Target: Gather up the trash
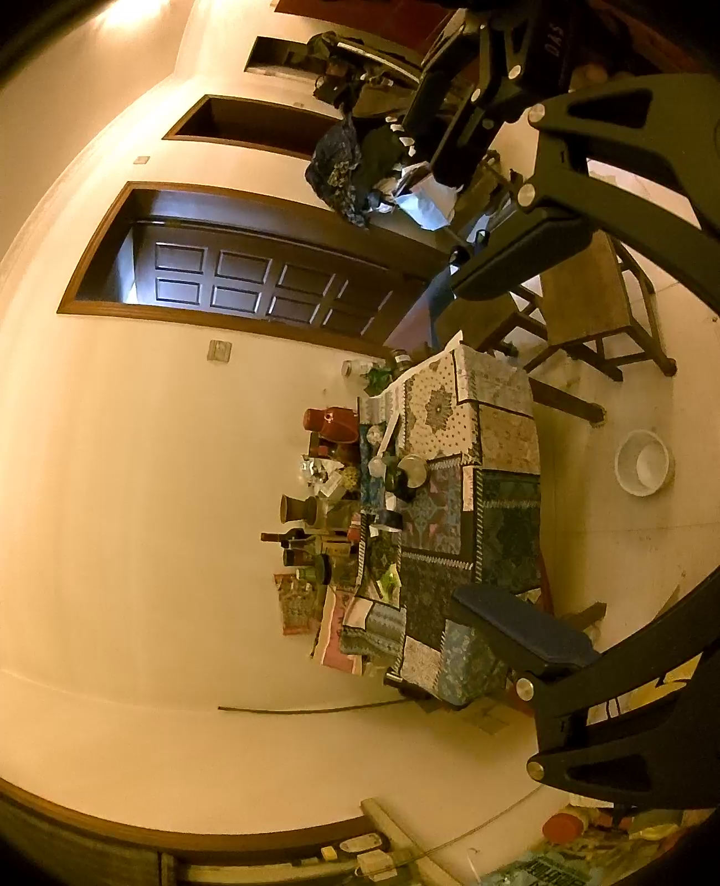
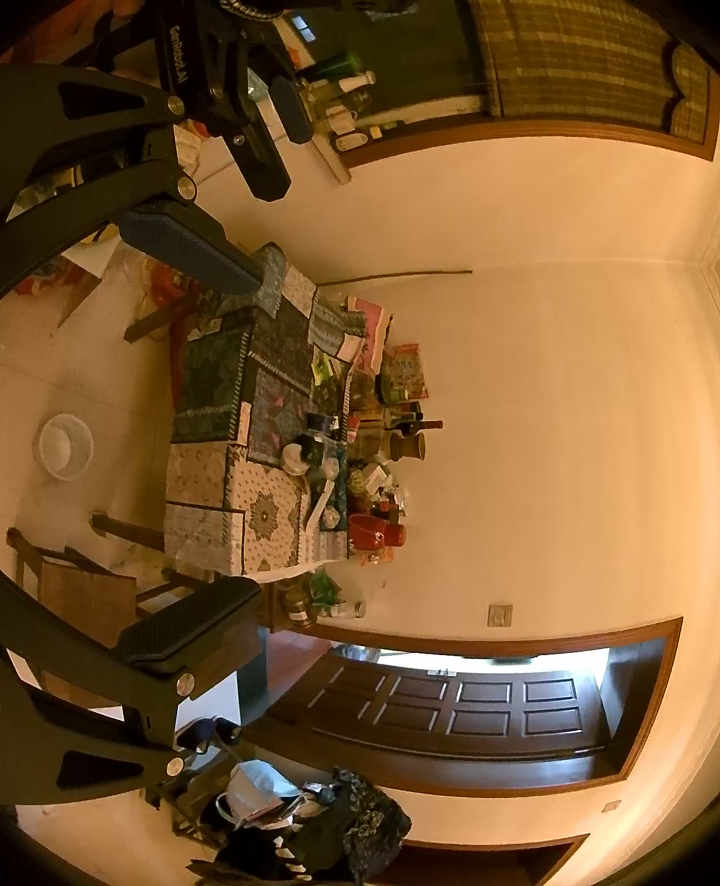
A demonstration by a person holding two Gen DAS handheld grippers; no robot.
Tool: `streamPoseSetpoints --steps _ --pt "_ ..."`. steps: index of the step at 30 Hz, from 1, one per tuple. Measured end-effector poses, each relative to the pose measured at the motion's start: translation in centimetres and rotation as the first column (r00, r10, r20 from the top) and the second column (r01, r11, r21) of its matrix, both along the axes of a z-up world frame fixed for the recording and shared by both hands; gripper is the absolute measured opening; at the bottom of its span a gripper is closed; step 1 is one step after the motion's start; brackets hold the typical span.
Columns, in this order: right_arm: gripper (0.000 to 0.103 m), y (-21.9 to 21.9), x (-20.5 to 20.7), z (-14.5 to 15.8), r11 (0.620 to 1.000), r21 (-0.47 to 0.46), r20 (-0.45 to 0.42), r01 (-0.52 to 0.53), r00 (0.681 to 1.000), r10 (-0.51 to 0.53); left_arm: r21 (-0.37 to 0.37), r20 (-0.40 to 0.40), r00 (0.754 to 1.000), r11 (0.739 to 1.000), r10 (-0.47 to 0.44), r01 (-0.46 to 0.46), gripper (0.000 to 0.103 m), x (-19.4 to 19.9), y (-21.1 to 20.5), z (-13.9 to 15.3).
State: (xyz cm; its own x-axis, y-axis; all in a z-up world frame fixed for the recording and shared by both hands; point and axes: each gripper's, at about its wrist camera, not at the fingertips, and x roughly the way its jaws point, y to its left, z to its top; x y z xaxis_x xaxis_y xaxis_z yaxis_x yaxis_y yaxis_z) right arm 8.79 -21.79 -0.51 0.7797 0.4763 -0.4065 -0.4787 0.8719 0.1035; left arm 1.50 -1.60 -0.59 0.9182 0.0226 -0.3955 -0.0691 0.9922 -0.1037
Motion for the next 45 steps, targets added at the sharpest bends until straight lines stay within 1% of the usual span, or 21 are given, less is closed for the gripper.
streamPoseSetpoints --steps 7,13,17,22,28,33,36,41,45 --pt "0.101 -1.8 2.3 -0.1 1.0 0.007 0.013 -0.01 1.0 0.01 0.003 0.018 1.0 1.0 0.023 -0.023 0.102 2.2 -1.8 0.4" --pt "0.101 -2.9 5.1 -0.3 1.0 -0.007 0.011 0.015 1.0 -0.015 0.017 0.03 0.998 0.998 0.058 -0.059 0.102 4.7 -3.0 0.7" --pt "0.101 -2.8 7.7 -0.4 0.999 -0.02 -0.002 0.037 0.999 -0.037 0.019 0.032 0.998 0.998 0.061 -0.062 0.102 7.4 -3.1 1.2" --pt "0.101 -2.2 11.6 -1.1 0.998 -0.016 -0.034 0.068 0.997 -0.068 0.025 0.023 0.997 0.997 0.07 -0.07 0.102 11.6 -2.0 0.9" --pt "0.101 -0.1 16.9 -2.4 0.993 -0.022 -0.076 0.115 0.99 -0.116 0.016 -0.005 0.997 0.997 0.075 -0.075 0.102 18.4 1.6 -0.5" --pt "0.101 2.8 21.4 -2.8 0.989 -0.03 -0.127 0.147 0.981 -0.149 0.021 -0.058 0.995 0.997 0.082 -0.08 0.102 25.2 5.6 -1.4" --pt "0.101 4.7 24.2 -3.0 0.986 -0.033 -0.163 0.163 0.973 -0.166 0.02 -0.096 0.993 0.998 0.062 -0.06 0.102 29.2 8.2 -1.9" --pt "0.101 7.8 28.1 -3.8 0.981 -0.043 -0.209 0.19 0.958 -0.195 0.026 -0.155 0.987 0.999 0.044 -0.041 0.102 35.0 11.7 -3.4" --pt "0.101 10.0 31.4 -5.1 0.978 -0.073 -0.253 0.194 0.945 -0.206 0.004 -0.209 0.977 0.999 0.036 -0.036 0.102 38.8 13.5 -5.2"
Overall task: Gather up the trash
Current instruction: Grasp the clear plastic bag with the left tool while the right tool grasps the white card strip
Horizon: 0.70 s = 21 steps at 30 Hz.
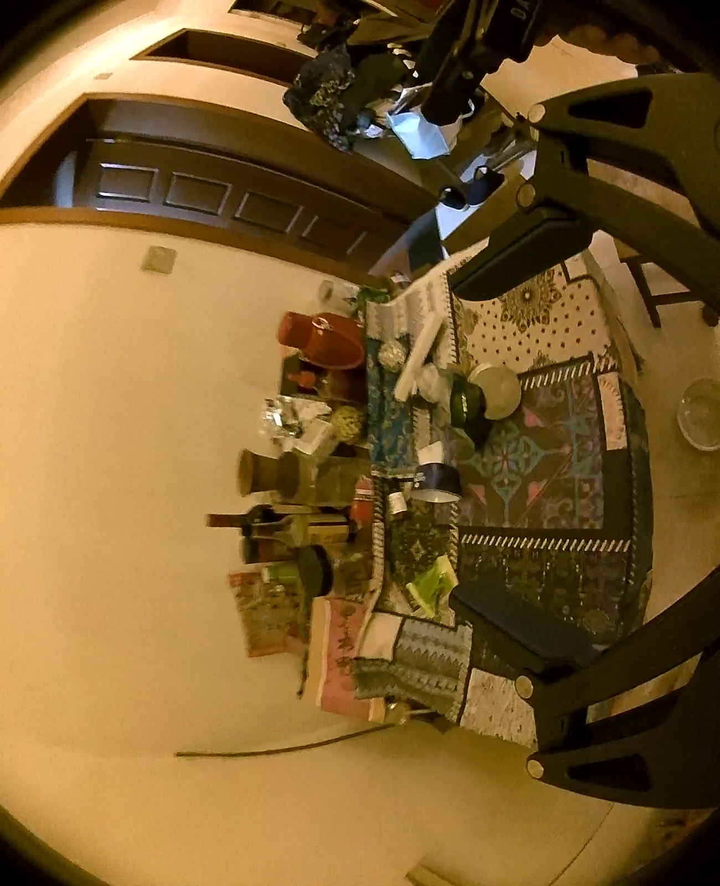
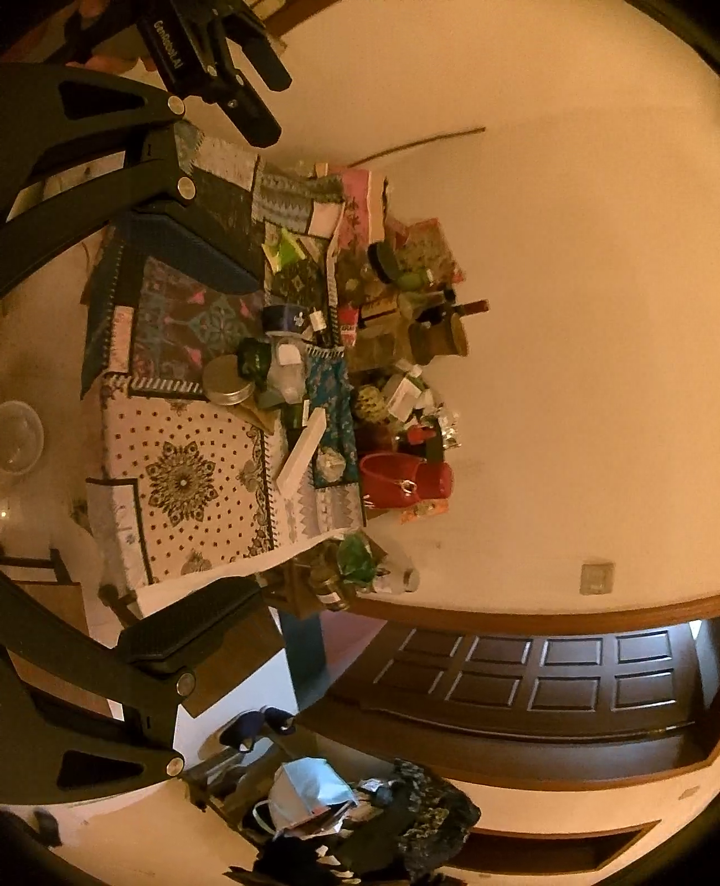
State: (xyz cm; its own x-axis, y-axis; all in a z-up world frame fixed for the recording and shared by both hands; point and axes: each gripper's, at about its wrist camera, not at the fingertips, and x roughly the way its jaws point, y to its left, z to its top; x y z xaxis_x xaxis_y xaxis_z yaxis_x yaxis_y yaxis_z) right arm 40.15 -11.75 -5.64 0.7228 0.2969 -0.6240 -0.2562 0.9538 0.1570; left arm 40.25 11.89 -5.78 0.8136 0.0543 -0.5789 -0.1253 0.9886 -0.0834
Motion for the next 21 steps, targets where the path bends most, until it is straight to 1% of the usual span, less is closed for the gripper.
streamPoseSetpoints --steps 5,11,14,16,18,21 --pt "0.101 1.1 3.4 -2.2 0.999 -0.04 -0.064 -0.012 0.998 0.009 -0.057 -0.108 0.994 0.998 -0.02 0.013 0.102 4.7 1.0 -3.2" --pt "0.101 1.2 9.2 -5.9 0.996 -0.075 -0.167 -0.052 0.985 0.039 -0.079 -0.203 0.978 0.997 -0.039 0.023 0.102 10.5 0.0 -6.8" --pt "0.101 0.5 13.0 -7.9 0.99 -0.085 -0.221 -0.109 0.971 0.088 -0.073 -0.247 0.969 0.997 -0.034 0.016 0.102 13.6 -1.0 -8.3" --pt "0.101 0.9 15.3 -8.9 0.984 -0.1 -0.253 -0.144 0.961 0.115 -0.073 -0.277 0.96 0.997 -0.025 0.004 0.102 15.6 -1.7 -9.5" --pt "0.101 0.8 17.9 -10.2 0.974 -0.109 -0.285 -0.197 0.945 0.159 -0.081 -0.314 0.949 0.997 -0.024 -0.002 0.102 17.8 -2.5 -10.8" --pt "0.101 1.1 21.6 -12.4 0.952 -0.137 -0.322 -0.275 0.921 0.22 -0.071 -0.365 0.931 0.997 -0.029 0.004 0.102 20.9 -3.7 -12.9"
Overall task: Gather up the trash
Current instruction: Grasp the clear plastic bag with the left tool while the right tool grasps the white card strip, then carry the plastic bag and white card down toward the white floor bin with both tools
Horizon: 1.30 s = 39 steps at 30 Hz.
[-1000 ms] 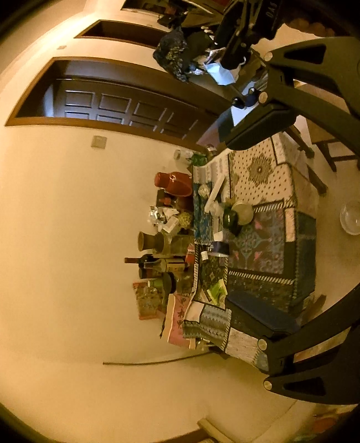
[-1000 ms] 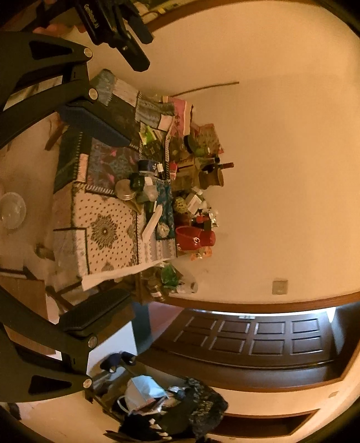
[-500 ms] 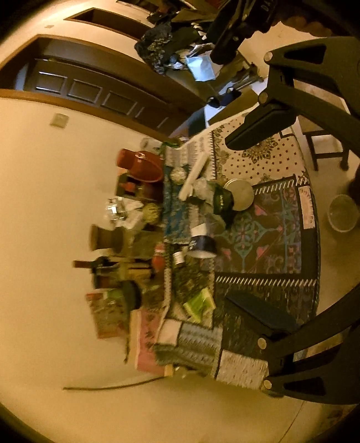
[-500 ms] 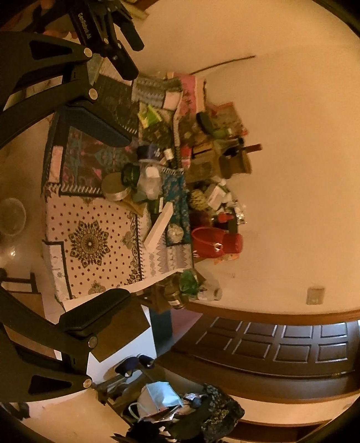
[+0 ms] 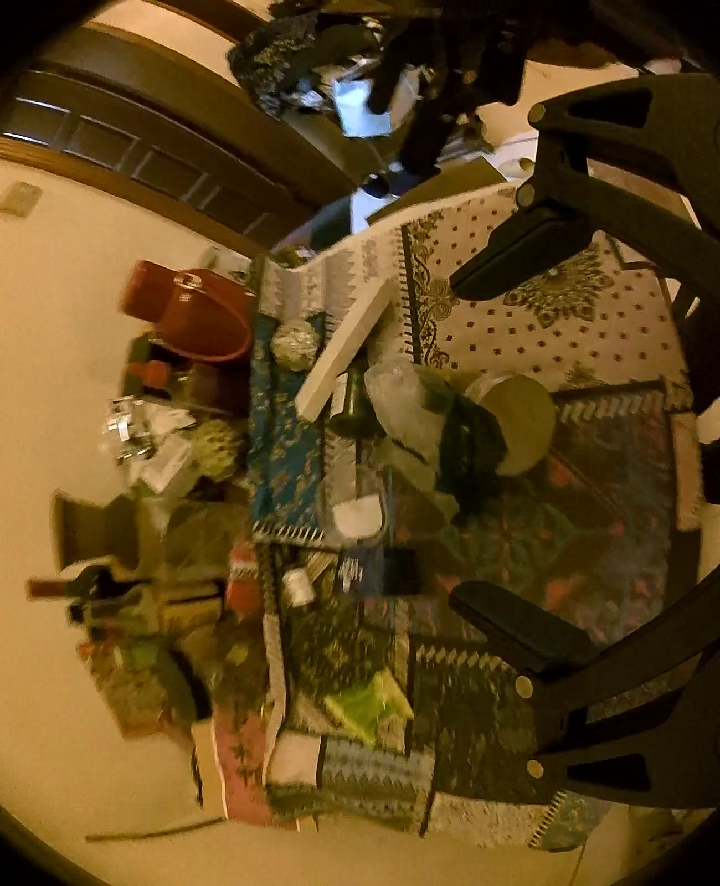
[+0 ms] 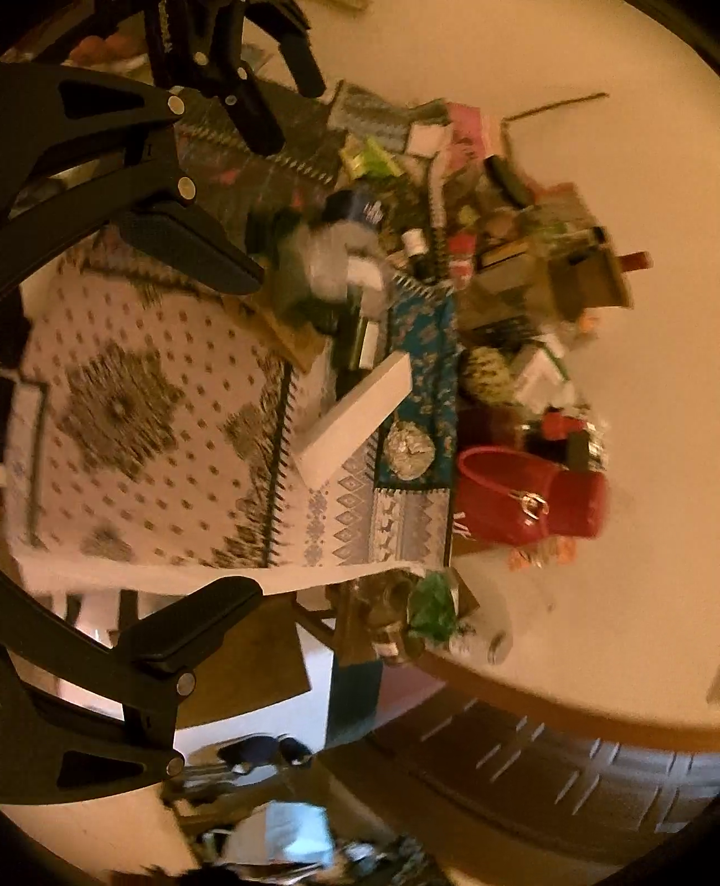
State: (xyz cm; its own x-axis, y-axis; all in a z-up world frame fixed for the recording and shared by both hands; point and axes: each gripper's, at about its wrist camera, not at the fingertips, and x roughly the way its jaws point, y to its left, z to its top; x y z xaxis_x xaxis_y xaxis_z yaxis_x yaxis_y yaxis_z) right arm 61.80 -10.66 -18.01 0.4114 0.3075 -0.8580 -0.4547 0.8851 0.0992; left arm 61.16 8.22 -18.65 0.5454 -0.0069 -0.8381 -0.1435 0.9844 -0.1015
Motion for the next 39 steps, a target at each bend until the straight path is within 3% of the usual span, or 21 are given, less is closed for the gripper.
streamPoseSetpoints --steps 5,11,14,18,20,22,26,33,39 --pt "0.101 1.0 5.1 -4.2 0.992 -0.027 -0.078 -0.122 0.99 0.12 0.044 -0.09 0.996 0.999 -0.01 0.014 0.102 4.4 -1.6 -3.8" --pt "0.094 2.7 9.7 -8.7 0.974 0.04 -0.221 -0.222 0.949 0.225 0.124 -0.161 0.987 0.992 -0.001 0.022 0.102 7.3 -2.3 -6.9" --pt "0.089 4.0 11.2 -10.3 0.962 0.067 -0.264 -0.264 0.925 0.272 0.114 -0.188 0.982 0.993 0.022 0.0 0.096 7.9 -2.0 -8.1" --pt "0.079 5.7 12.0 -11.8 0.95 0.062 -0.293 -0.307 0.904 0.311 0.082 -0.213 0.976 0.996 0.051 -0.034 0.08 8.4 -1.4 -9.0" --pt "0.072 6.1 12.3 -12.3 0.945 0.069 -0.305 -0.319 0.895 0.325 0.067 -0.216 0.974 0.996 0.066 -0.052 0.073 8.4 -1.0 -9.2" --pt "0.064 6.4 12.2 -12.3 0.941 0.082 -0.313 -0.327 0.888 0.336 0.04 -0.218 0.973 0.997 0.075 -0.067 0.056 8.5 -0.7 -9.4" --pt "0.052 6.4 12.3 -12.1 0.935 0.111 -0.313 -0.336 0.881 0.354 -0.012 -0.219 0.97 0.994 0.105 -0.11 0.049 8.3 0.1 -9.5" --pt "0.049 5.2 12.0 -11.0 0.945 0.126 -0.285 -0.302 0.902 0.326 -0.11 -0.181 0.97 0.977 0.162 -0.184 0.032 7.3 1.5 -8.4" --pt "0.049 4.1 11.0 -8.2 0.944 0.167 -0.231 -0.286 0.919 0.319 -0.14 -0.109 0.978 0.971 0.18 -0.194 0.027 6.1 1.7 -5.5"
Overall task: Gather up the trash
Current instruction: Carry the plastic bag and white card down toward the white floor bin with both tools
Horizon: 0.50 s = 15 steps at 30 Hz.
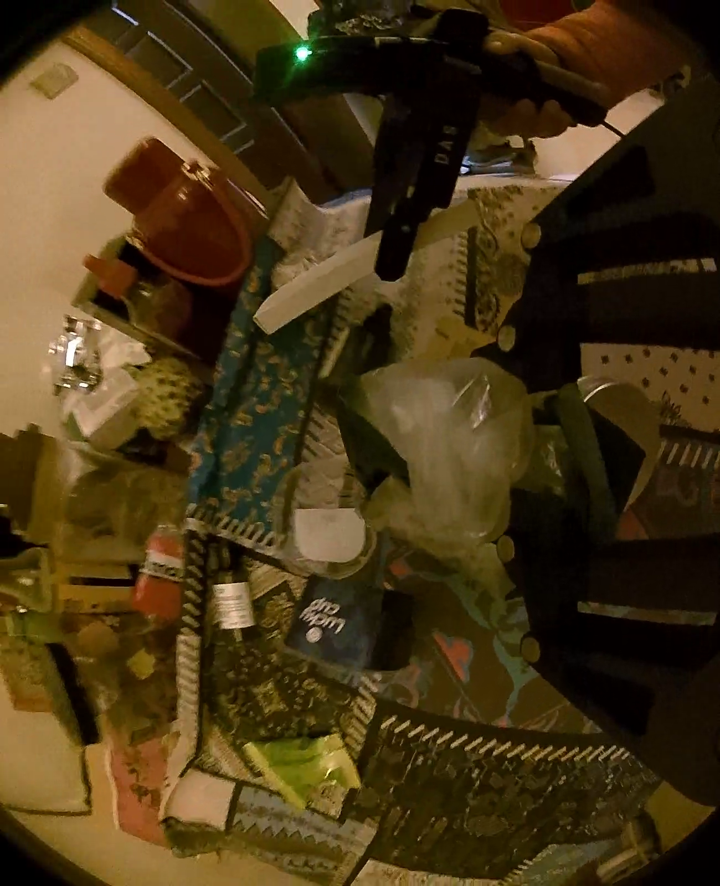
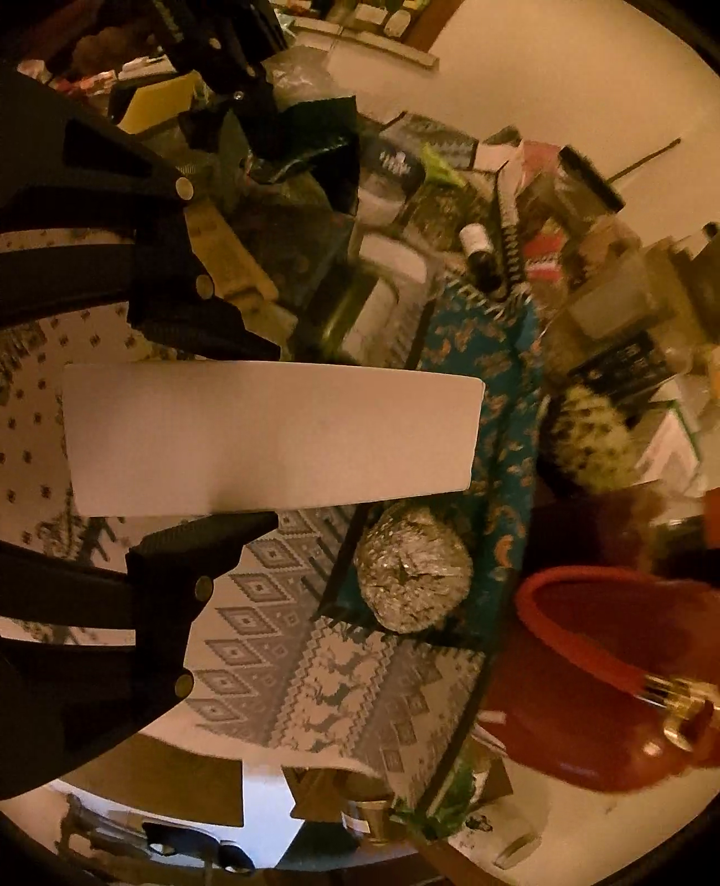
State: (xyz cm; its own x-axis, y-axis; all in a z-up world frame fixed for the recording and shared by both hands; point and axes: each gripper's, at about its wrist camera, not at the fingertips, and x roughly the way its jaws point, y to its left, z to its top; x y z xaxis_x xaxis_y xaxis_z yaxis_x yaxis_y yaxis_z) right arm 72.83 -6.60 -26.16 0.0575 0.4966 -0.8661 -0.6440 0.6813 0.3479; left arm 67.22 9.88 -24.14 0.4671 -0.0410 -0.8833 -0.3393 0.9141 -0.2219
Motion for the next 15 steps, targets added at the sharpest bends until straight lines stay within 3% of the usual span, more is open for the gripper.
streamPoseSetpoints --steps 8,15 --pt "0.049 -1.2 -2.6 5.6 0.995 0.086 0.095 0.057 0.993 -0.066 0.016 0.135 0.991 1.0 0.011 -0.013 0.026 -3.0 -0.5 5.7" --pt "0.049 -2.7 -7.3 11.9 0.981 0.151 0.227 0.124 0.961 -0.157 0.062 0.272 0.962 0.998 -0.002 -0.016 0.026 -8.2 -0.5 11.8"
